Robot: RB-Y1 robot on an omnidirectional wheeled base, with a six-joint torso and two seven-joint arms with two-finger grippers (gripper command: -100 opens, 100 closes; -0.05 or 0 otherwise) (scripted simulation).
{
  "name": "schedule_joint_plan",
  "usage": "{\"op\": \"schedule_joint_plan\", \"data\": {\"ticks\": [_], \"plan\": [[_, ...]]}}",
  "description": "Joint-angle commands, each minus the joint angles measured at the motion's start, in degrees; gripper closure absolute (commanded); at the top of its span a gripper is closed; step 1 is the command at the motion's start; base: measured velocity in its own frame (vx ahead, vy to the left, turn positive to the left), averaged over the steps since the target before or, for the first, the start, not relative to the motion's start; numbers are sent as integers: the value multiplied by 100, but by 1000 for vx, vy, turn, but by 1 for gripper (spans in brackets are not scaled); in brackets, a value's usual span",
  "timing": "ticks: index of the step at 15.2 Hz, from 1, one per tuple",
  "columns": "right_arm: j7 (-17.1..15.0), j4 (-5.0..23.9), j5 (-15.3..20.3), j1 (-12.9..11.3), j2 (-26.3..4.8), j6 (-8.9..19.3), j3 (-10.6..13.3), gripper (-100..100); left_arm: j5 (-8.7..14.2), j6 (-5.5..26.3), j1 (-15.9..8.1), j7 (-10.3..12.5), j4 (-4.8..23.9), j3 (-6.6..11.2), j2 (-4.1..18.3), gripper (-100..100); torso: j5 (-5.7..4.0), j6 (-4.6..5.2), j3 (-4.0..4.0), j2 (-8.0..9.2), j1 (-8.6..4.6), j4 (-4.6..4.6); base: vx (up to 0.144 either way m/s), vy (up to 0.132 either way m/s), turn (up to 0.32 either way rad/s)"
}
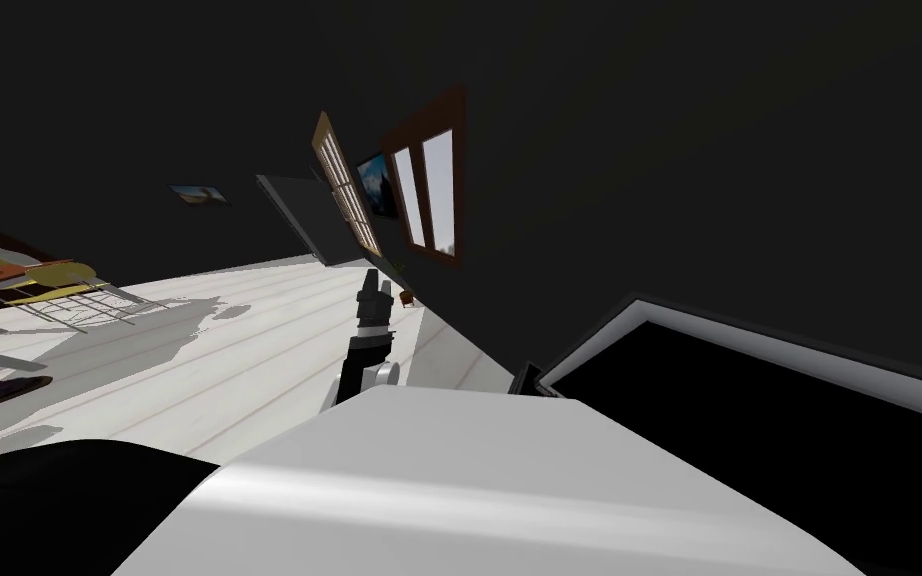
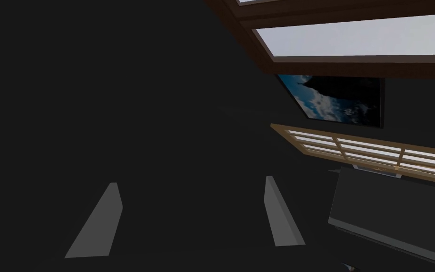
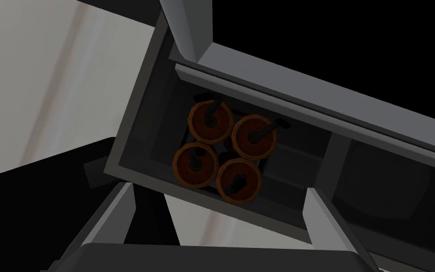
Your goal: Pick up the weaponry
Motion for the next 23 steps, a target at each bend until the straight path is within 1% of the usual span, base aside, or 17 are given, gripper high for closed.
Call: {"op": "schedule_joint_plan", "data": {"ticks": [1, 2, 3, 4, 5, 7, 8, 10, 11, 12, 13, 14, 17, 20, 21, 22, 23], "plan": [[105, 176, -134, -67, -23, -24, 1, -100, 0, 0, 0, 0, 0, 0, 0, 0, 0, 0, 0, 0, 0, 0, 12, -1, 6], [15, 367, -272, -161, -98, 95, -70, -100, 0, 0, 0, 0, 0, 0, 0, 0, 0, 1, 2, 3, 0, 0, 20, -3, 73], [15, 452, -272, -161, -98, 95, -70, -100, 0, 0, 0, 0, 0, 0, 0, 0, 0, -2, 2, 2, 0, 1, 29, -8, 93], [15, 452, -272, -161, -98, 95, -70, -100, 0, 0, 0, 0, 0, 0, 0, 0, 0, -1, 1, 1, -1, 1, 23, -8, 34], [-68, 587, -397, -251, -173, 202, -137, -100, 0, 0, 0, 0, 0, 0, 0, 0, 0, 0, 1, 2, -1, 0, 28, -9, 78], [-68, 709, -397, -251, -173, 202, -137, -100, 0, 0, 0, 0, 0, 0, 0, 0, -1, -1, -1, -1, -3, 0, 30, -11, 54], [-142, 934, -509, -337, -247, 298, -199, -100, 0, 0, 0, 0, 0, 0, 0, 0, -1, 1, 0, 0, -3, 0, 29, -10, 64], [-142, 945, -509, -337, -247, 298, -199, -100, 0, 0, 0, 0, 0, 0, 0, 0, -1, -1, 0, -1, -4, 0, 26, -16, 49], [-207, 1156, -609, -417, -318, 383, -257, -100, 0, 0, 0, 0, 0, 0, 0, 0, -1, 0, 0, 1, -5, 0, 19, -17, 59], [-207, 1160, -609, -417, -318, 383, -257, -100, 0, 0, 0, 0, 0, 0, 0, 0, -1, 0, 1, 2, -6, 1, 21, -17, 73], [-264, 1321, -698, -492, -386, 458, -310, -100, 0, 0, 0, 0, 0, 0, 0, 0, -1, -1, 1, 2, -6, 1, 26, -20, 80], [-264, 1351, -698, -492, -386, 458, -310, -100, 0, 0, 0, 0, 0, 0, 0, 0, -1, -1, 1, 1, -7, 1, 25, -22, 72], [-388, 1790, -891, -666, -561, 620, -434, -100, 0, 0, 0, 0, 0, 0, 0, 0, -1, -2, 0, -1, -12, 1, 28, -37, 105], [-415, 1890, -933, -706, -604, 654, -464, -100, 0, 0, 0, 0, 0, 0, 0, 0, -3, 0, 2, 3, -14, 1, 13, -34, 40], [-447, 2016, -982, -755, -663, 694, -501, -100, 0, 0, 0, 0, 0, 0, 0, 0, -2, 1, 3, 6, -11, 1, 3, -25, 45], [-406, 1938, -956, -727, -622, 657, -479, -100, 0, 0, 0, 0, 0, 0, 0, 0, -2, 0, 5, 8, -10, 2, 3, -19, 26], [-504, 1866, -683, -805, -457, 654, -469, -100, 0, 0, 0, 0, 0, 0, 0, 0, -2, 1, 5, 9, -7, 2, 18, -36, -222]]}}
